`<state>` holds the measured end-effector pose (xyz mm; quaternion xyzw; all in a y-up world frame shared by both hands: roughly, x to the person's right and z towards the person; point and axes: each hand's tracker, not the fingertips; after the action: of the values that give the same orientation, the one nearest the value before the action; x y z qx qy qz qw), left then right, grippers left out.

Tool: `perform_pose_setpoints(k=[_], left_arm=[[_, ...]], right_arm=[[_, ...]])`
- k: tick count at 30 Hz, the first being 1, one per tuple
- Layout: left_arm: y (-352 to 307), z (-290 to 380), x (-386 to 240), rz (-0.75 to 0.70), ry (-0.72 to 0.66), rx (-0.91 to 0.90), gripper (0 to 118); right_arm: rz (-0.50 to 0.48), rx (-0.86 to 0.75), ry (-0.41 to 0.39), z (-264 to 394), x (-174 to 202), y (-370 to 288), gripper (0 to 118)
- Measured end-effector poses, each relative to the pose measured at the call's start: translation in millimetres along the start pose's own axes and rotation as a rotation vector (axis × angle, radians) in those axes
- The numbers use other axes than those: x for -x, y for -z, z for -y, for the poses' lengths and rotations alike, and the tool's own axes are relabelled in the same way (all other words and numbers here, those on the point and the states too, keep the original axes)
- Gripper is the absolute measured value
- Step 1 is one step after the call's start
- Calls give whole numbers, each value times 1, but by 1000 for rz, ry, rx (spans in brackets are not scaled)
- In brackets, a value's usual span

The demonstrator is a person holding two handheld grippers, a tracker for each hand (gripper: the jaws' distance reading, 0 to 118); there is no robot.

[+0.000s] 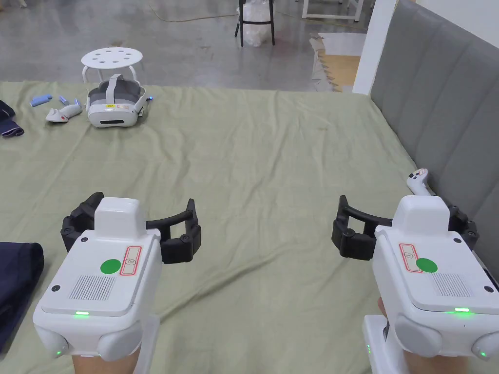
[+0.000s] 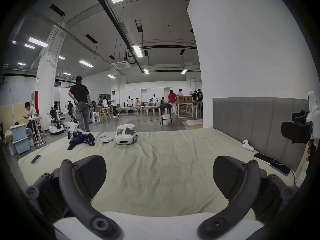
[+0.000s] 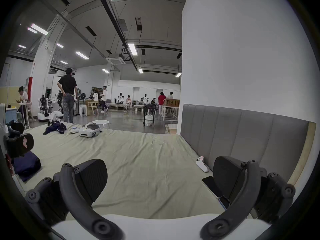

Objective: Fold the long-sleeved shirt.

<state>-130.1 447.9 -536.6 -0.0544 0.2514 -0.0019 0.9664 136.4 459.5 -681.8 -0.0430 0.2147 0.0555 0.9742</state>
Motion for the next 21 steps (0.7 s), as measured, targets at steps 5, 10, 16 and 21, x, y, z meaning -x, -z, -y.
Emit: perform_pose_setpoints(k=[5, 10, 16, 21], left_arm=[[-2, -2, 0, 1, 5, -4, 111], [-5, -3, -2, 6, 13, -9, 111], [-7, -5, -3, -2, 6, -15, 111], [-7, -6, -2, 1, 21, -10, 111]], right_arm=[[2, 0, 0, 0, -1, 1, 118], [-5, 0, -1, -1, 0, 1, 118], [-23, 0, 10, 0, -2, -1, 118], [-22, -2, 43, -1, -5, -1, 118]])
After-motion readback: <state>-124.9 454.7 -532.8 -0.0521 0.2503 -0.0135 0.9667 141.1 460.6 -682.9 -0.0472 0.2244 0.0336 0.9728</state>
